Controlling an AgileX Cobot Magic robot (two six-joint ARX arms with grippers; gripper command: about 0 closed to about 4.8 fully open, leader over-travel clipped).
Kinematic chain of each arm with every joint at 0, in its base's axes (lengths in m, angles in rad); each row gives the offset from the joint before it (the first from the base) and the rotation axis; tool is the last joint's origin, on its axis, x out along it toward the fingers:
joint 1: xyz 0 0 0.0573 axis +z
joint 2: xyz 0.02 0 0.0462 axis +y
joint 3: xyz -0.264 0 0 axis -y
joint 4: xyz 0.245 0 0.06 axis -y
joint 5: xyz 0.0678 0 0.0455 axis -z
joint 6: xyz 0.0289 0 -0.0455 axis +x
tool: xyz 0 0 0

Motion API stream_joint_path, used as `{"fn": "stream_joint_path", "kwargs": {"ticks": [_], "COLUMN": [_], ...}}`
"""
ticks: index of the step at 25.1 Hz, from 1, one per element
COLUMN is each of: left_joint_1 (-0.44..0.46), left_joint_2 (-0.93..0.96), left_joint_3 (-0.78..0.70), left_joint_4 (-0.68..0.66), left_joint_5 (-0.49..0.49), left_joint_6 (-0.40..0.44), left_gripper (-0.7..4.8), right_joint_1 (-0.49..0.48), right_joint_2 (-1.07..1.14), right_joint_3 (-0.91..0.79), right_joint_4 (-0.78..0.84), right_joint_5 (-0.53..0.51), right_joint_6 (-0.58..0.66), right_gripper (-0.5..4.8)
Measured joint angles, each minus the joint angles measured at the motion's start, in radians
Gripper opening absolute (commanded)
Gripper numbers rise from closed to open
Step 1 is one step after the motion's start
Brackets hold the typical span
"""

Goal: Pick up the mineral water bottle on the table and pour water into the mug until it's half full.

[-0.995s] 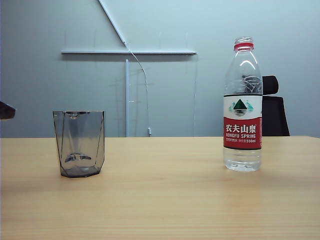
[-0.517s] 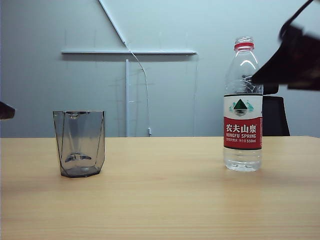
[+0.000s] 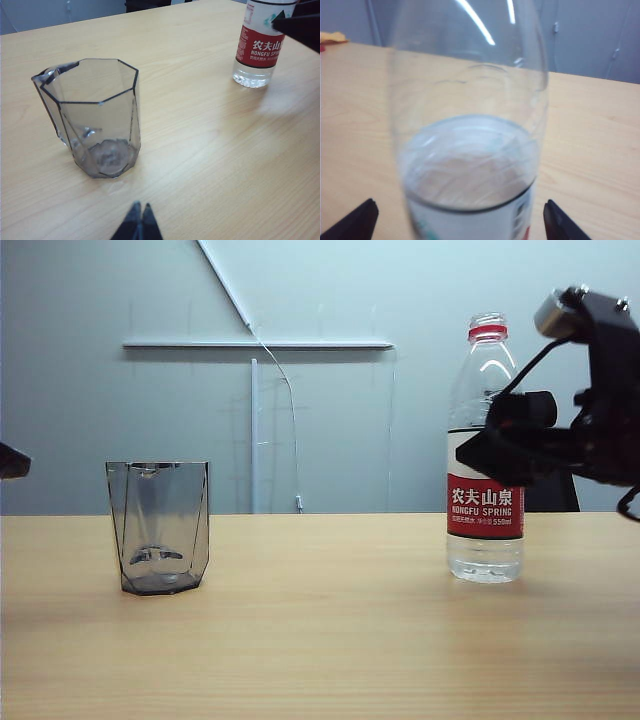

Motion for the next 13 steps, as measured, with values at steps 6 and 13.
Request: {"fn": "stream_joint_path", "kwargs": {"ticks": [6,13], "left_joint_1": [0.000,0.000], "left_joint_2": [0.000,-0.001], "left_joint_3": [0.000,0.000], "left_joint_4": [0.000,0.000], "left_joint_5": [0.000,0.000], "left_joint_6": [0.000,0.000], "left_gripper": [-0.02,-0.02], "right_joint_1": [0.000,-0.001], "right_joint_2": [0.129,0.153], "right_joint_3": [0.083,0.126], "right_joint_4": [0.037,0.037], "right_joint_5": [-0.028,-0.022], "right_joint_6": [0.014,0.035], "right_gripper": [4.79,3.41]}}
